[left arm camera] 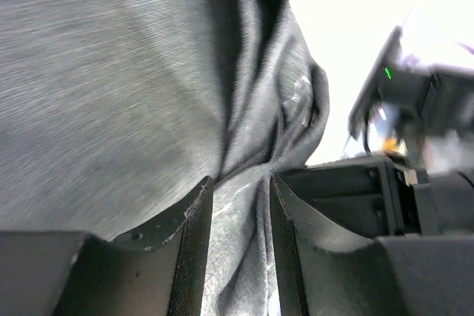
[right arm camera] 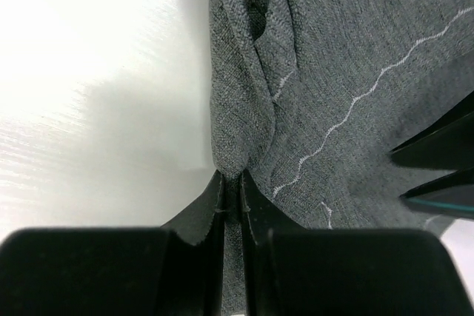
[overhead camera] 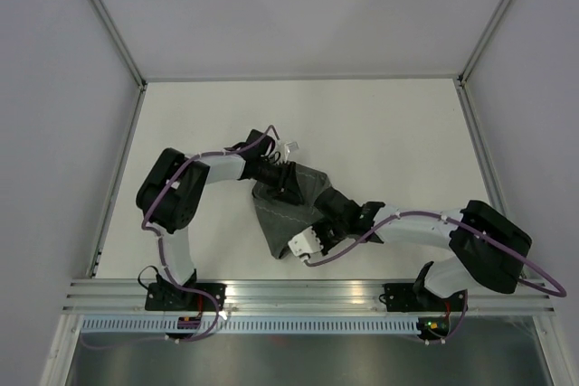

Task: Fold the napkin, place the utensils inside, and roll it up
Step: Roll the napkin with the utensil

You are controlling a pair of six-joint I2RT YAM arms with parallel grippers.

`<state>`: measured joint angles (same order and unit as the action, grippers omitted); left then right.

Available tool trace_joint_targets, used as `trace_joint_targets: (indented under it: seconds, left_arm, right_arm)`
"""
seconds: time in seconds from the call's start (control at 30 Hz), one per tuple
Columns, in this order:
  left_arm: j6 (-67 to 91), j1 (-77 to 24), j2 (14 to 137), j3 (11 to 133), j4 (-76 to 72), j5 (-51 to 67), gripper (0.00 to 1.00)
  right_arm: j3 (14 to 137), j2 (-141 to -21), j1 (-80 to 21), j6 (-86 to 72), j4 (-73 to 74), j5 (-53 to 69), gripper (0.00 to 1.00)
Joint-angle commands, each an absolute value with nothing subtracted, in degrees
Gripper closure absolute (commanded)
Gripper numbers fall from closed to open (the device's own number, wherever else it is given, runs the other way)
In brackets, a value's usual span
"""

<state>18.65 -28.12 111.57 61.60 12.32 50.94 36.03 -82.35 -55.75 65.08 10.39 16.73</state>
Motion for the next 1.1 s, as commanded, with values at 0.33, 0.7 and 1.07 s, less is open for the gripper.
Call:
trace_joint_targets:
  seconds: [0.33, 0.7, 1.07]
  left_arm:
    - [34.36, -27.16, 83.95, 44.13, -1.56, 12.23, 0.53]
    - [33.94, -28.82, 49.42, 22.69, -12.64, -8.96, 0.48]
    - [3.97, -55.28, 53.52, 26.98, -16.6, -27.5, 0.45]
  right_arm:
    - [58.5, -98.51, -44.39, 67.58, 41.18, 35.15, 0.99]
    - [75.05, -113.81, -37.8, 74.44, 60.88, 42.98, 1.0]
    - [86.92, -123.66, -35.16, 76.38, 71.19, 45.53, 1.0]
